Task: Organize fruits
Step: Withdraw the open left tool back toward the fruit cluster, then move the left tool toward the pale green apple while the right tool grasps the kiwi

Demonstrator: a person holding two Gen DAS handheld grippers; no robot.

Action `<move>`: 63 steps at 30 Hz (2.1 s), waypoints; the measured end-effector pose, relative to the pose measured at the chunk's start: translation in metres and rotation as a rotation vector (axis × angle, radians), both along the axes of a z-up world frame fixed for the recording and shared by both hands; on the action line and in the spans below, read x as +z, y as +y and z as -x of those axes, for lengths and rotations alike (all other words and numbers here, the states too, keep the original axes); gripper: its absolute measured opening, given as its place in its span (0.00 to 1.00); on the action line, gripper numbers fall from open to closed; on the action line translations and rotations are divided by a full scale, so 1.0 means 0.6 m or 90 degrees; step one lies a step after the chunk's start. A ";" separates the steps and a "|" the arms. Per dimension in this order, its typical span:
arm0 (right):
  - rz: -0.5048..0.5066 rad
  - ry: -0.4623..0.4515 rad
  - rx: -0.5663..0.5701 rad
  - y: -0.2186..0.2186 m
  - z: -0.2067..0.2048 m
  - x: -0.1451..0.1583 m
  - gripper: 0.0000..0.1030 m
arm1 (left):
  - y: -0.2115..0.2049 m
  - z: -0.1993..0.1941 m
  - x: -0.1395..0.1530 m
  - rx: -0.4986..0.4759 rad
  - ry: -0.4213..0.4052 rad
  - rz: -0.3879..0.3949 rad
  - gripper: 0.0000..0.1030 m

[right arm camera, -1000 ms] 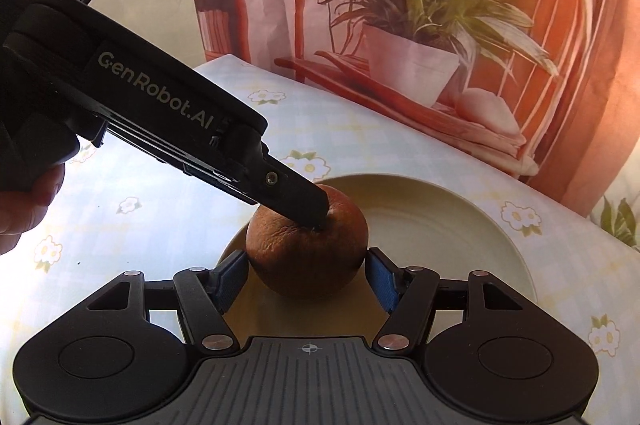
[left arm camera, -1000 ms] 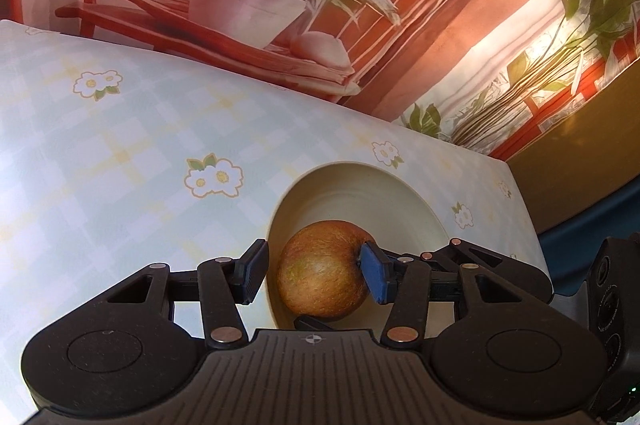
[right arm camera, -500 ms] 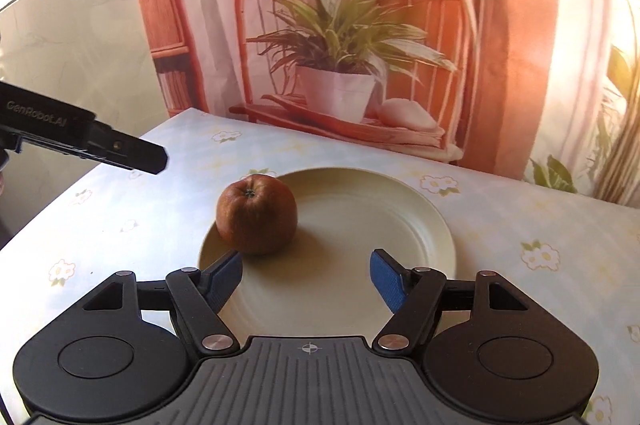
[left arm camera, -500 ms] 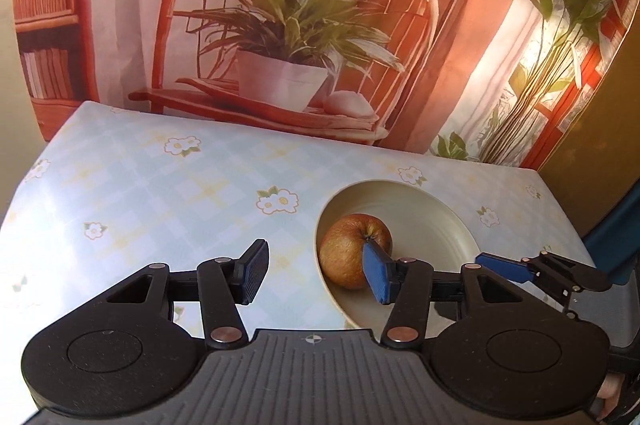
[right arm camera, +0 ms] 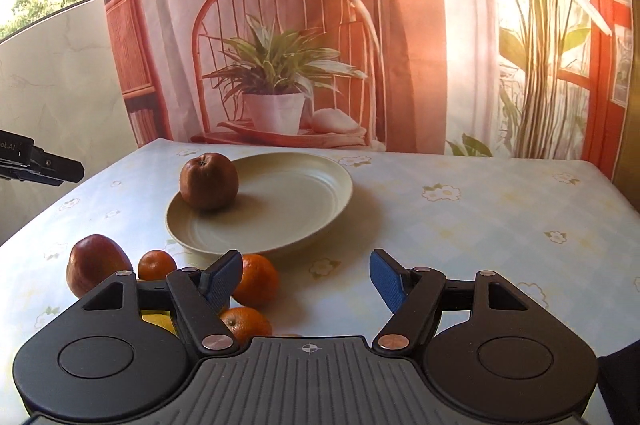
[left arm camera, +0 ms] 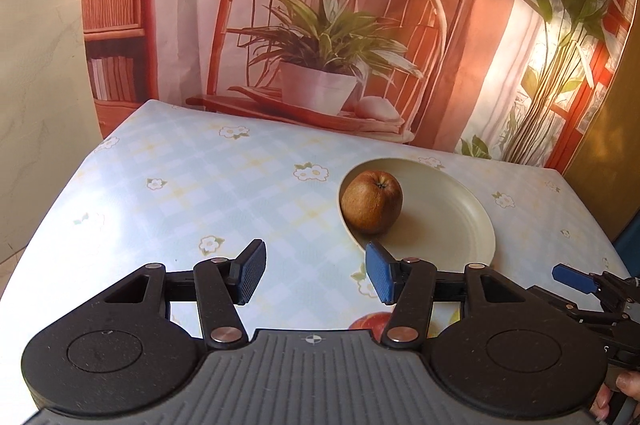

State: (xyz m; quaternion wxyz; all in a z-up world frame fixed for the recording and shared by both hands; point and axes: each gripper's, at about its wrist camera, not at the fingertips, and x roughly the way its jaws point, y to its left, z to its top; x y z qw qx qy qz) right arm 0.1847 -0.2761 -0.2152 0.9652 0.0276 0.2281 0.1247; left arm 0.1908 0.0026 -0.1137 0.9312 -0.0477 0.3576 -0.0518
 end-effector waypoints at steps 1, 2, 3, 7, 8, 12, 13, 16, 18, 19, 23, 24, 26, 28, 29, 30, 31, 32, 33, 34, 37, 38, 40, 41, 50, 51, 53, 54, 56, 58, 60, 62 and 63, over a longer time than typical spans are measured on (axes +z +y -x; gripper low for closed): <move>-0.001 -0.012 -0.007 -0.006 0.009 -0.004 0.66 | -0.001 0.004 -0.001 -0.005 0.004 0.008 0.56; -0.006 -0.017 -0.018 -0.013 0.012 -0.007 0.66 | -0.003 0.013 -0.002 -0.016 0.004 0.017 0.56; -0.016 -0.015 -0.025 -0.021 0.014 -0.011 0.66 | -0.007 0.019 -0.001 -0.020 0.002 0.015 0.56; -0.044 0.002 -0.040 -0.042 0.016 -0.027 0.66 | -0.026 0.043 -0.005 -0.025 -0.011 -0.022 0.57; -0.044 0.000 -0.038 -0.042 0.016 -0.028 0.66 | -0.027 0.045 -0.004 -0.022 -0.010 -0.021 0.57; -0.042 0.004 -0.019 -0.037 0.018 -0.035 0.65 | -0.034 0.057 -0.008 -0.023 -0.016 -0.024 0.57; -0.043 -0.001 -0.017 -0.037 0.021 -0.034 0.65 | -0.037 0.063 -0.010 -0.022 -0.017 -0.023 0.57; -0.040 -0.003 -0.003 -0.032 0.023 -0.035 0.65 | -0.040 0.074 -0.016 -0.021 -0.024 -0.018 0.57; -0.029 -0.004 0.001 -0.026 0.025 -0.035 0.65 | -0.040 0.078 -0.017 -0.012 -0.031 -0.026 0.57; -0.024 -0.007 -0.003 -0.023 0.026 -0.035 0.65 | -0.039 0.079 -0.017 -0.009 -0.030 -0.027 0.57; -0.024 -0.008 -0.004 -0.022 0.028 -0.035 0.68 | -0.035 0.088 -0.010 0.000 -0.043 -0.025 0.57; -0.029 -0.005 -0.001 -0.025 0.026 -0.034 0.68 | -0.035 0.090 -0.009 0.000 -0.046 -0.025 0.57; -0.035 -0.003 -0.001 -0.027 0.028 -0.034 0.68 | -0.036 0.095 -0.006 -0.006 -0.052 -0.022 0.57; -0.036 -0.007 0.001 -0.026 0.034 -0.032 0.68 | -0.036 0.102 -0.004 -0.012 -0.056 -0.019 0.57; -0.028 -0.007 0.008 -0.025 0.037 -0.033 0.68 | -0.036 0.105 -0.003 -0.014 -0.058 -0.019 0.57; -0.019 -0.007 0.014 -0.022 0.039 -0.032 0.68 | -0.036 0.108 -0.003 -0.017 -0.060 -0.018 0.57; -0.012 -0.007 0.019 -0.019 0.042 -0.032 0.68 | -0.036 0.111 -0.003 -0.019 -0.061 -0.017 0.57; -0.002 -0.010 0.021 -0.015 0.046 -0.032 0.68 | -0.036 0.114 -0.003 -0.021 -0.061 -0.016 0.57; 0.006 -0.013 0.022 -0.012 0.050 -0.031 0.68 | -0.036 0.118 -0.004 -0.021 -0.061 -0.014 0.57; 0.013 -0.015 0.023 -0.009 0.052 -0.031 0.68 | -0.036 0.122 -0.005 -0.021 -0.060 -0.012 0.57; 0.036 -0.015 0.028 0.000 0.055 -0.031 0.65 | -0.033 0.129 -0.009 -0.020 -0.051 -0.004 0.57; 0.040 -0.010 0.029 0.002 0.053 -0.031 0.58 | -0.031 0.131 -0.010 -0.019 -0.048 -0.002 0.57; 0.041 0.000 0.026 0.002 0.051 -0.032 0.49 | -0.029 0.137 -0.011 -0.018 -0.046 0.002 0.57; 0.038 0.003 0.023 0.000 0.050 -0.032 0.46 | -0.028 0.140 -0.010 -0.018 -0.049 0.003 0.57; 0.048 0.017 0.039 0.004 0.048 -0.037 0.33 | -0.031 0.151 -0.002 -0.029 -0.061 -0.004 0.57; 0.048 0.018 0.040 0.004 0.048 -0.037 0.33 | -0.032 0.151 -0.002 -0.033 -0.061 -0.004 0.57; 0.046 0.019 0.042 0.003 0.048 -0.037 0.33 | -0.033 0.151 -0.003 -0.043 -0.060 -0.005 0.57; 0.045 0.020 0.043 0.002 0.047 -0.037 0.33 | -0.034 0.150 -0.004 -0.047 -0.058 -0.004 0.57; 0.041 0.022 0.045 0.000 0.046 -0.037 0.33 | -0.035 0.149 -0.007 -0.051 -0.051 -0.001 0.57; 0.025 0.030 0.046 -0.003 0.045 -0.037 0.33 | -0.033 0.147 -0.011 -0.053 -0.042 0.004 0.57; 0.016 0.034 0.047 -0.004 0.045 -0.038 0.32 | -0.032 0.145 -0.013 -0.054 -0.035 0.007 0.57; 0.018 0.034 0.048 -0.003 0.046 -0.039 0.31 | -0.032 0.144 -0.016 -0.054 -0.031 0.008 0.57; 0.017 0.034 0.048 -0.003 0.046 -0.039 0.31 | -0.033 0.144 -0.017 -0.054 -0.029 0.008 0.57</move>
